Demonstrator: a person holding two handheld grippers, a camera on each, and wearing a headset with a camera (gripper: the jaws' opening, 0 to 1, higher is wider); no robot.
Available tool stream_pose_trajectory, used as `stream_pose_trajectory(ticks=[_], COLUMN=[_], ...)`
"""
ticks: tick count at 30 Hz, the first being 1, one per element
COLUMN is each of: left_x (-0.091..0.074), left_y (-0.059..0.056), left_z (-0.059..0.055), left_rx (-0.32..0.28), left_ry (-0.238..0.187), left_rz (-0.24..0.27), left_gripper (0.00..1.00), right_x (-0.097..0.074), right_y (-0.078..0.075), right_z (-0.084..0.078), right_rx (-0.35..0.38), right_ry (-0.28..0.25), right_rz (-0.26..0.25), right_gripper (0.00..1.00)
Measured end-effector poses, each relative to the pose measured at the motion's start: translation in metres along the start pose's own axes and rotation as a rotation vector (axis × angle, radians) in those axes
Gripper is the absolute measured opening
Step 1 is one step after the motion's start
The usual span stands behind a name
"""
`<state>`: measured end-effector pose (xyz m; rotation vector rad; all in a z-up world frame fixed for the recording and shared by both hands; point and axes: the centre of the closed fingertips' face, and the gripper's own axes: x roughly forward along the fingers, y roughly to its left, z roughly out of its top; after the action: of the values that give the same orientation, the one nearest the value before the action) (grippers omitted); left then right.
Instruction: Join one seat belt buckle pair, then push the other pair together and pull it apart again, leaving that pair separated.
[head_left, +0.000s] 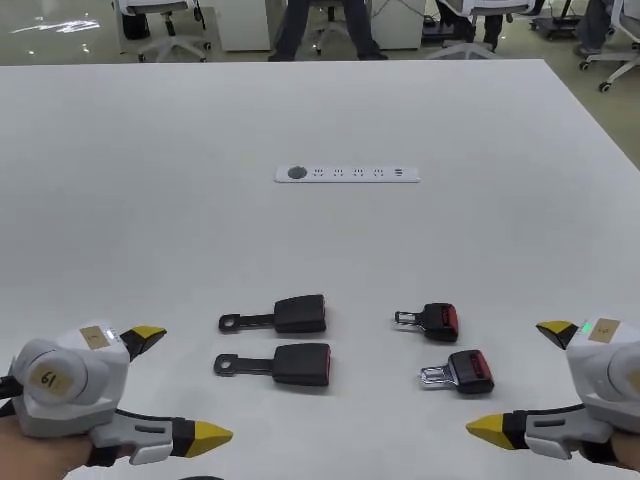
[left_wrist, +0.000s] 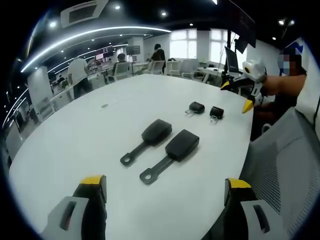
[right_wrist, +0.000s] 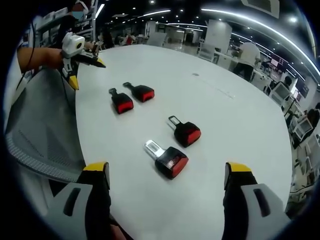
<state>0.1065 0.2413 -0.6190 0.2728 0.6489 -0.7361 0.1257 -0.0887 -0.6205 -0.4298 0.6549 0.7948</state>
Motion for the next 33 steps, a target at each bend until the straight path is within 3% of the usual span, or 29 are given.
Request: stream_pose_trajectory(ticks=[24,33], left_x=[-0.0016,-0.0030], left_y=[0.0034,-0.0017], left_z=[0.0014,0.0033], left_rx=[-0.004,0.001], left_ry=[-0.008,-0.007], left_rz=[0.012,0.004], left_gripper=[0.97,0.97], right_x=[-0.0003,-0.0002], right_y=[0.0021,0.0024], right_z=[-0.0003,0.0008], right_rx=[-0.014,-0.013], right_ry=[-0.007,-0.009], right_rz=[-0.006,-0.005], right_gripper=[0.91,0.89])
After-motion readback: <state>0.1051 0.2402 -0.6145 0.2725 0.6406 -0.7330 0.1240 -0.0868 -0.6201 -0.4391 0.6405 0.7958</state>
